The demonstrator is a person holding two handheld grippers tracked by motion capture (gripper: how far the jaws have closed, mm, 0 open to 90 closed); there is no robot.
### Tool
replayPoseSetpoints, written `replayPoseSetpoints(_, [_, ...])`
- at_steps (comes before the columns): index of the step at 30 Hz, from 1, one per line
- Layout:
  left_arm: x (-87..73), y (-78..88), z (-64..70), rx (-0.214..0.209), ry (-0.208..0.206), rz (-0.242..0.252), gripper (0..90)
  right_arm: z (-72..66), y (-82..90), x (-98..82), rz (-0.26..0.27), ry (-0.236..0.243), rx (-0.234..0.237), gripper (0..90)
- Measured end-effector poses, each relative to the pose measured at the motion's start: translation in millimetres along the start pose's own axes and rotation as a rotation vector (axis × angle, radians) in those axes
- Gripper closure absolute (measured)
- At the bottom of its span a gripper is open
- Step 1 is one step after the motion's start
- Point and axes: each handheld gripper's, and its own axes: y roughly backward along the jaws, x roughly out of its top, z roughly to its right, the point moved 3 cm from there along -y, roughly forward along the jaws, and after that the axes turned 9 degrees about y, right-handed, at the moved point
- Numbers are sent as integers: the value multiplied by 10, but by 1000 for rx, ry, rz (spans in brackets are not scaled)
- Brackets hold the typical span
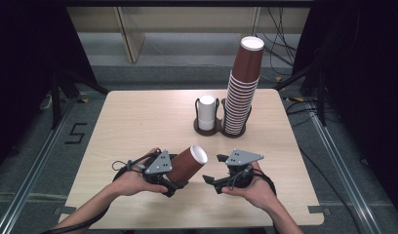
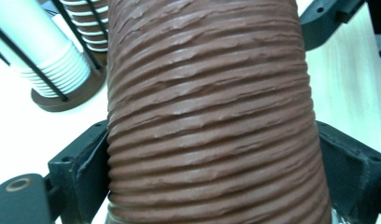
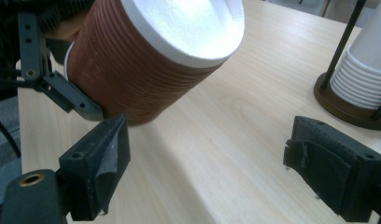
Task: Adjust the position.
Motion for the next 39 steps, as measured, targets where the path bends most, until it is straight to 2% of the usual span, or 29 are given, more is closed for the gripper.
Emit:
replayPoseSetpoints(6, [-5,-7,63,-32,-33,-35,94,-65,51,-61,-43,60,35,141])
replayPoseSetpoints(7, [-7,-9,69,-25,-47,-42,94,-63,50,-67,-41,84,37,141])
replayPoseSetpoints(8, [-8,-8,83,-33,-52,-57,94,-88,56,-76,-56,73,50,141])
replayPoseSetpoints(9, [-11,-9,95,-34,-61,-63,94,-82,55,-80,-56,100,48,142])
replayPoseSetpoints(10, [-15,-19,113,-41,-61,-56,94,-91,65,-85,-77,107,66,141])
replayPoseSetpoints(12, [-17,-17,124,-51,-80,-74,94,-97,58,-91,-83,130,68,139])
replayPoseSetpoints(13, [-20,-16,134,-48,-86,-79,94,-103,51,-95,-82,140,76,139])
replayPoseSetpoints(14, [-23,-24,150,-55,-81,-75,94,-123,47,-102,-91,130,93,139])
replayPoseSetpoints(15, [-28,-26,157,-61,-88,-85,94,-124,45,-105,-99,155,105,139])
replayPoseSetpoints(17, [-35,-26,167,-67,-99,-100,94,-139,39,-115,-105,165,117,140])
replayPoseSetpoints(18, [-37,-18,164,-69,-121,-120,94,-141,47,-119,-116,173,122,140])
replayPoseSetpoints(19, [-41,-24,174,-72,-118,-119,94,-144,39,-124,-112,182,123,140])
replayPoseSetpoints(25, [-50,-32,242,-102,-154,-167,95,-188,39,-158,-149,197,169,140])
replayPoseSetpoints(26, [-51,-36,247,-108,-159,-173,94,-185,38,-155,-151,225,173,140])
replayPoseSetpoints(31, [-55,-56,274,-118,-186,-207,95,-214,26,-156,-167,255,189,142])
replayPoseSetpoints(32, [-51,-48,271,-128,-198,-230,95,-223,24,-158,-171,250,201,143])
replayPoseSetpoints(34, [-57,-60,283,-125,-198,-225,95,-221,32,-150,-174,258,193,143])
replayPoseSetpoints(36, [-61,-64,290,-126,-211,-240,95,-233,27,-151,-177,251,208,143])
replayPoseSetpoints(38, [-60,-67,293,-134,-221,-253,95,-229,30,-145,-175,266,199,143])
replayPoseSetpoints(39, [-57,-67,295,-135,-225,-259,95,-238,21,-149,-177,263,214,143])
